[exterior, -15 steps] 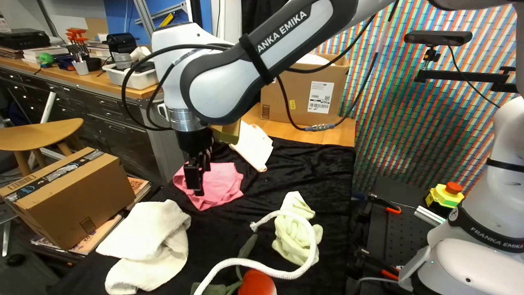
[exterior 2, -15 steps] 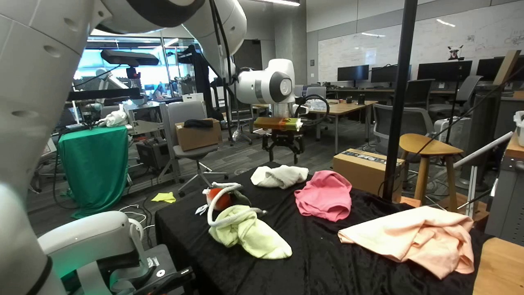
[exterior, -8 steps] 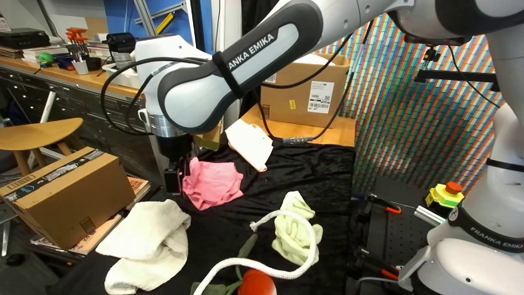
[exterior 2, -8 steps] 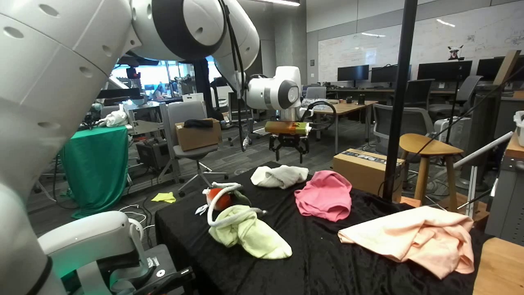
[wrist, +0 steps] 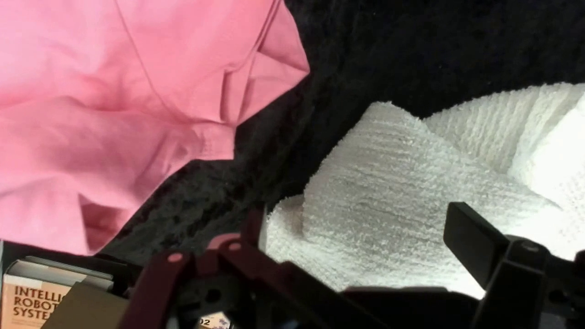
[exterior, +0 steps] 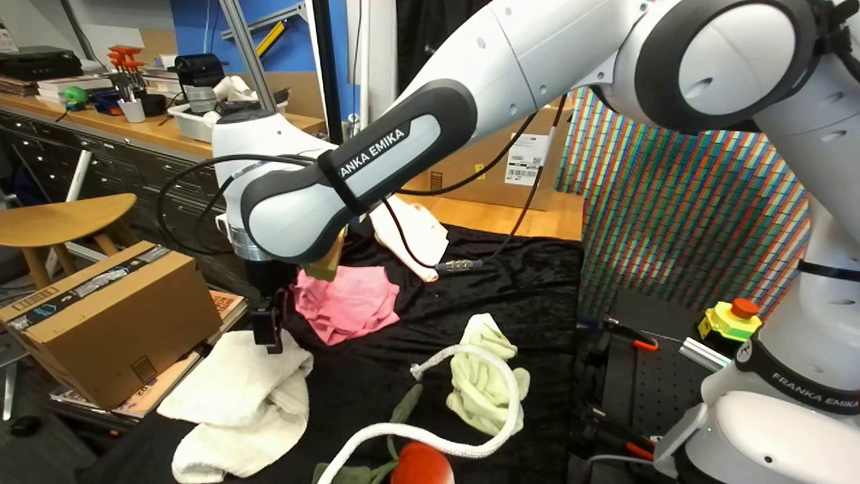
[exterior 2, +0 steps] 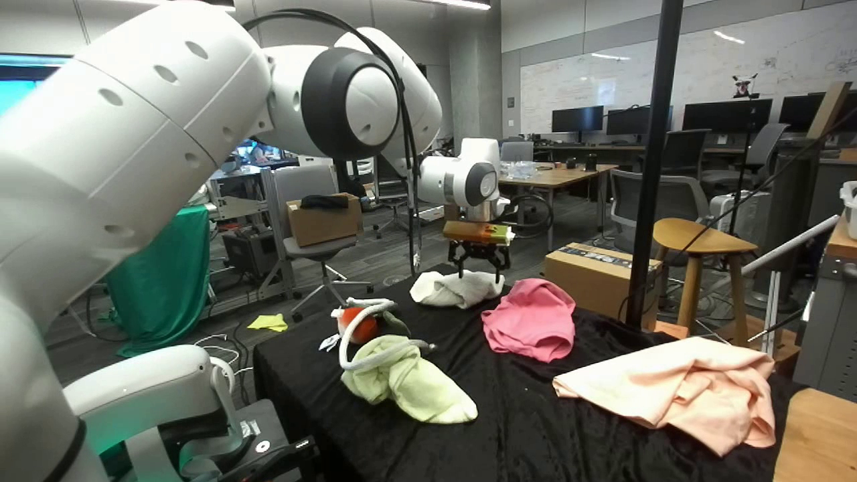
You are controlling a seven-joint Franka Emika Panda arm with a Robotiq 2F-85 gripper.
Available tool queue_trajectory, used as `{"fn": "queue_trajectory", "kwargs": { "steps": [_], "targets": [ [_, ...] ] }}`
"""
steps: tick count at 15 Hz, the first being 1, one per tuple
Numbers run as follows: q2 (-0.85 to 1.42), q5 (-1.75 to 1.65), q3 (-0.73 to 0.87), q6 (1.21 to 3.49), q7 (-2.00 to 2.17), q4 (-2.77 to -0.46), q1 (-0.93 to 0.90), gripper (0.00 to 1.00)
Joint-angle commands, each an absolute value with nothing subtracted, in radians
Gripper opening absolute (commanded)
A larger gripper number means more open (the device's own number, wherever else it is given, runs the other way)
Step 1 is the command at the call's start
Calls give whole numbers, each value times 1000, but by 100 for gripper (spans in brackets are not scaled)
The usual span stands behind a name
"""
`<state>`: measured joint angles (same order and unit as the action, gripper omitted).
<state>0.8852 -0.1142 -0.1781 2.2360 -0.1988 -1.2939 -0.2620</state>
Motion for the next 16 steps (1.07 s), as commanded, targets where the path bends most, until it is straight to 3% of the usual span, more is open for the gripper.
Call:
{"fn": "queue_trajectory", "kwargs": {
  "steps": [1, 12, 13, 14, 16],
  "targets": [
    [978, -99, -182, 2234, -197, -1170, -279, 100],
    [1039, -78, -198, 2215, -201, -1098, -294, 100],
    [1036, -78, -198, 2216, -201, -1100, -296, 75],
    [1030, -77, -200, 2215, -202, -1106, -296, 74],
    [1020, -85, -193, 2200, -190, -1113, -305, 58]
  ]
}}
